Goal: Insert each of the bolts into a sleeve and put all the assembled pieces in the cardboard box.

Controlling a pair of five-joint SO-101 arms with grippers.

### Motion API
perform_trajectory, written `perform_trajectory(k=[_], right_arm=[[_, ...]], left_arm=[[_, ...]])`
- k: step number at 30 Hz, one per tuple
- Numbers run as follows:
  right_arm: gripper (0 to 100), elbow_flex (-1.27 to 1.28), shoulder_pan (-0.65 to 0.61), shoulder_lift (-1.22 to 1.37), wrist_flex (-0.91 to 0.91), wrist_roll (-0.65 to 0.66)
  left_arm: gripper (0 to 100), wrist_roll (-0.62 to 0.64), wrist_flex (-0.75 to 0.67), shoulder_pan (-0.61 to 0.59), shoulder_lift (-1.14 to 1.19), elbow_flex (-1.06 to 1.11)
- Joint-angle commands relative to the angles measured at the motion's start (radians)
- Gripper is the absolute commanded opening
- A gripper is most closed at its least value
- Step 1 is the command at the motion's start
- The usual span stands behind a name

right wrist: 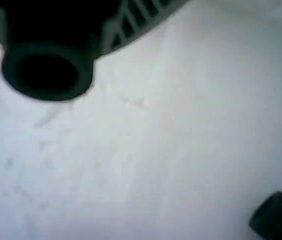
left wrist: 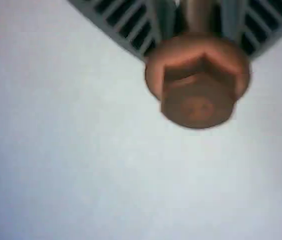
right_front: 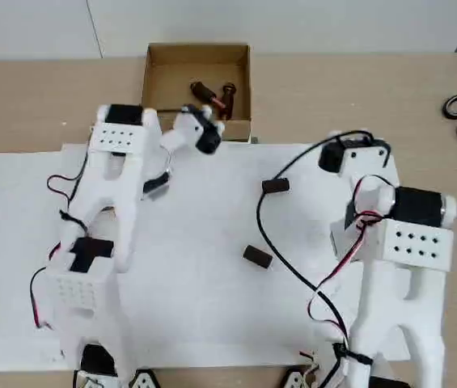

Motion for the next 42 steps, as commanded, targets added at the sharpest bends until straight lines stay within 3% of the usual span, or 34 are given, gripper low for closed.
perform_trajectory(k=[1, 4, 9, 14, 24, 30, 35, 42], right_arm=[[0.4, -0.094, -0.076, -0.09, -0.001, -0.006], [0.4, -0.092, -0.156, -0.157, -0.002, -0.008], [0.4, -0.091, -0.234, -0.289, -0.002, -0.005], [0.4, -0.051, -0.242, -0.418, -0.008, -0.011], [0.4, 0.222, -0.242, -0.799, -0.14, -0.11], [0.4, 0.466, -0.243, -0.974, -0.325, -0.11], [0.4, 0.641, -0.349, -1.106, -0.418, -0.11], [0.3, 0.783, -0.512, -1.239, -0.433, -0.11]], left_arm=[[1, 0.014, 0.04, 0.005, -0.176, -0.053], [1, 0.051, 0.049, -0.002, -0.256, -0.038], [1, 0.311, 0.049, 0.002, -0.367, 0.005], [1, 0.433, 0.044, 0.037, -0.466, 0.012], [1, 0.829, -0.015, 0.104, -0.709, 0.035], [1, 1.086, -0.152, 0.112, -0.858, 0.315], [1, 1.274, -0.334, 0.117, -1.06, 0.581], [1, 1.396, -0.571, 0.11, -1.346, 0.937]])
